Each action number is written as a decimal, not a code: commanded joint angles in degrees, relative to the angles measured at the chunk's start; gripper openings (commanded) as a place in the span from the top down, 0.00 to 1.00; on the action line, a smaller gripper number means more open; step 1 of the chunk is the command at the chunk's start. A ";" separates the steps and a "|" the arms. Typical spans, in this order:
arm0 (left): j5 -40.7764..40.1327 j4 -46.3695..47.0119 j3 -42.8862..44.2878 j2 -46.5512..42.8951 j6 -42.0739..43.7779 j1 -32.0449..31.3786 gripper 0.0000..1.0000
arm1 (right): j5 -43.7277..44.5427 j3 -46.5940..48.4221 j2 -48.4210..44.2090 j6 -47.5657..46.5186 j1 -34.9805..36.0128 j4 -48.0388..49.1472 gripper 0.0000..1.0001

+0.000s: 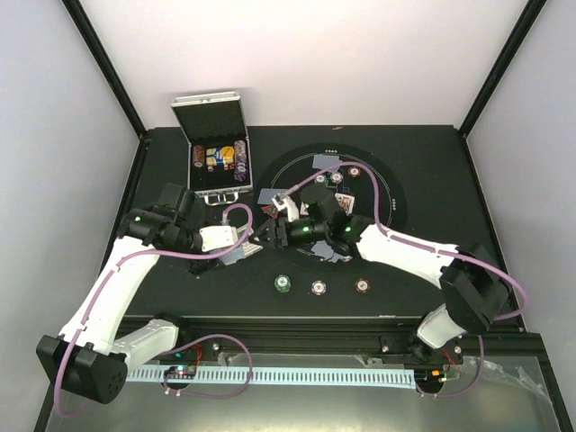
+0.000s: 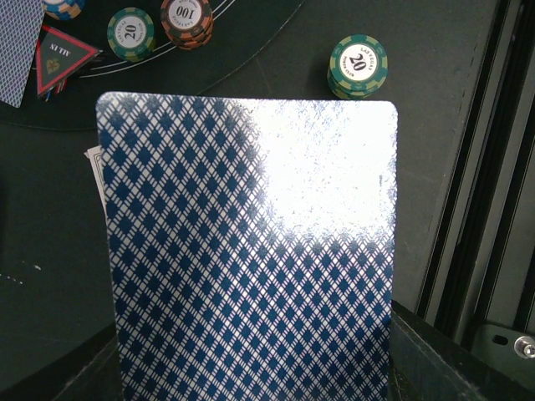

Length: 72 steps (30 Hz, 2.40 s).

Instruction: Distribute texas hold em gaming equipment

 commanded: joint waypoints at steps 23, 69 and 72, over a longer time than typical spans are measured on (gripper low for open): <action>1.76 0.52 0.45 -1.27 -0.29 -0.13 0.98 | -6.34 6.21 17.92 17.30 7.80 23.87 0.35; -2.34 1.97 -2.02 -0.41 -0.16 -0.13 0.98 | -5.70 -4.51 4.99 7.73 -1.51 11.53 0.99; -2.49 2.07 -2.19 -0.41 -0.11 -0.14 0.99 | -6.86 -6.06 3.41 6.75 -4.60 10.82 0.99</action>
